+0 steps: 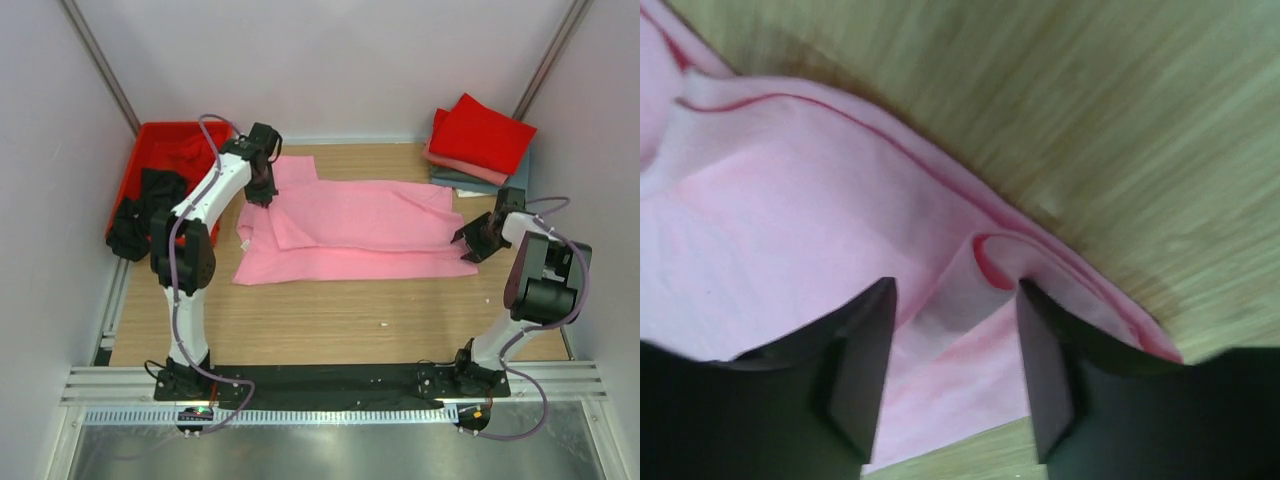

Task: Fold and stack the t-shirts
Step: Fold the tshirt

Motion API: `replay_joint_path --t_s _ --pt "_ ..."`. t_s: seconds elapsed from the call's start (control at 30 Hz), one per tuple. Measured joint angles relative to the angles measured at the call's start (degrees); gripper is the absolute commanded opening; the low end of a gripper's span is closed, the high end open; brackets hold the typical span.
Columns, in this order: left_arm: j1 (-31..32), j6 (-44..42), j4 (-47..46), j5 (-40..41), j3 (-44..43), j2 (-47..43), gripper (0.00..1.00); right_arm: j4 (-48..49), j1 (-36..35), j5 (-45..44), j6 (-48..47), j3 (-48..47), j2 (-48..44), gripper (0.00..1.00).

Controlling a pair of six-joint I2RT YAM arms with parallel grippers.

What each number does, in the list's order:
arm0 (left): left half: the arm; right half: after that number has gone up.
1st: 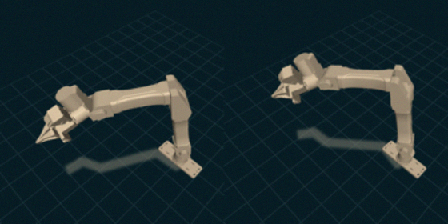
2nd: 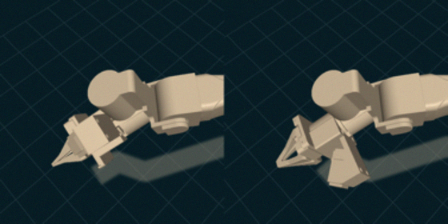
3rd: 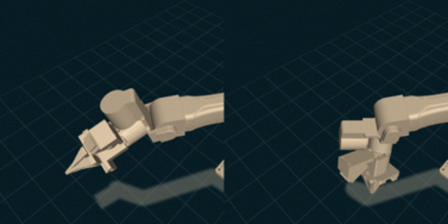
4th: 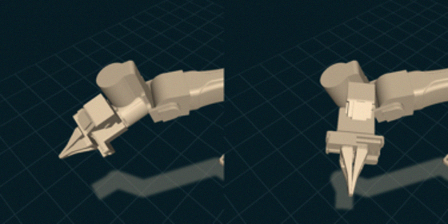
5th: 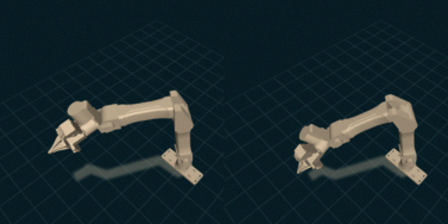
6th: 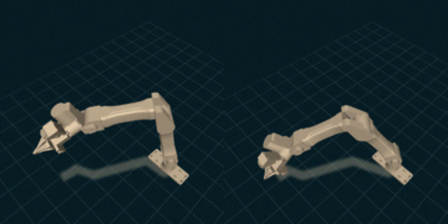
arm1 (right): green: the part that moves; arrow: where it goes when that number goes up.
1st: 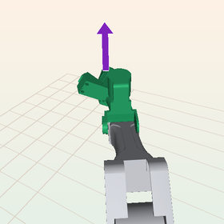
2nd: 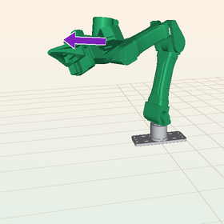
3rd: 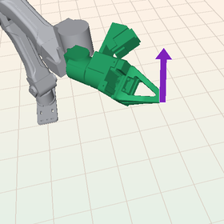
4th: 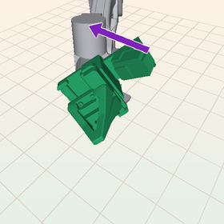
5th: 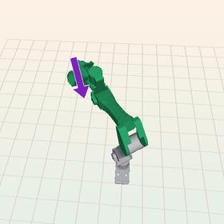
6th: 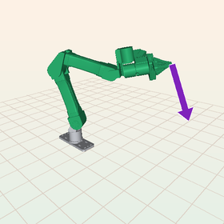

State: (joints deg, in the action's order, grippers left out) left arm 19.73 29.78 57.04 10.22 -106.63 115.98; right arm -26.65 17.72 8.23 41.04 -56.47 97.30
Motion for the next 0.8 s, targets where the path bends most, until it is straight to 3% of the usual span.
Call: replay_joint_path --t_s 0.03,0.1,0.13,0.23,0.37,0.47,0.63,0.8 --pt "-0.31 -0.02 0.83 0.24 -2.29 2.05 0.09 -0.13 0.00 0.55 -0.02 -0.76 0.44 0.79" --pt "-1.09 -0.31 2.67 0.28 -7.80 6.75 0.24 -0.48 -0.17 0.28 0.13 -3.30 1.01 0.91" --pt "-1.60 -0.37 4.28 0.28 -11.96 9.70 0.40 -0.74 -0.33 -0.35 -0.07 -4.66 1.11 0.97" --pt "-3.17 -0.33 8.55 0.50 -24.15 17.44 0.64 -2.60 -0.35 -1.81 -0.46 -9.42 1.05 1.00" --pt "-4.46 0.04 11.23 1.64 -28.39 18.21 0.73 -3.56 -0.76 -5.14 -1.79 -12.24 -2.16 1.00" --pt "-4.17 0.04 9.94 2.91 -19.32 10.56 0.72 -4.37 -2.05 -8.22 -3.39 -10.32 -9.20 1.00" --pt "-0.81 1.53 3.34 4.04 7.02 -12.81 0.70 -3.28 -9.40 -9.84 -5.51 -2.19 -22.29 0.98" --pt "2.32 5.38 -6.54 1.27 31.43 -30.36 0.68 -0.96 -17.66 -9.29 -7.76 5.73 -22.58 0.96"
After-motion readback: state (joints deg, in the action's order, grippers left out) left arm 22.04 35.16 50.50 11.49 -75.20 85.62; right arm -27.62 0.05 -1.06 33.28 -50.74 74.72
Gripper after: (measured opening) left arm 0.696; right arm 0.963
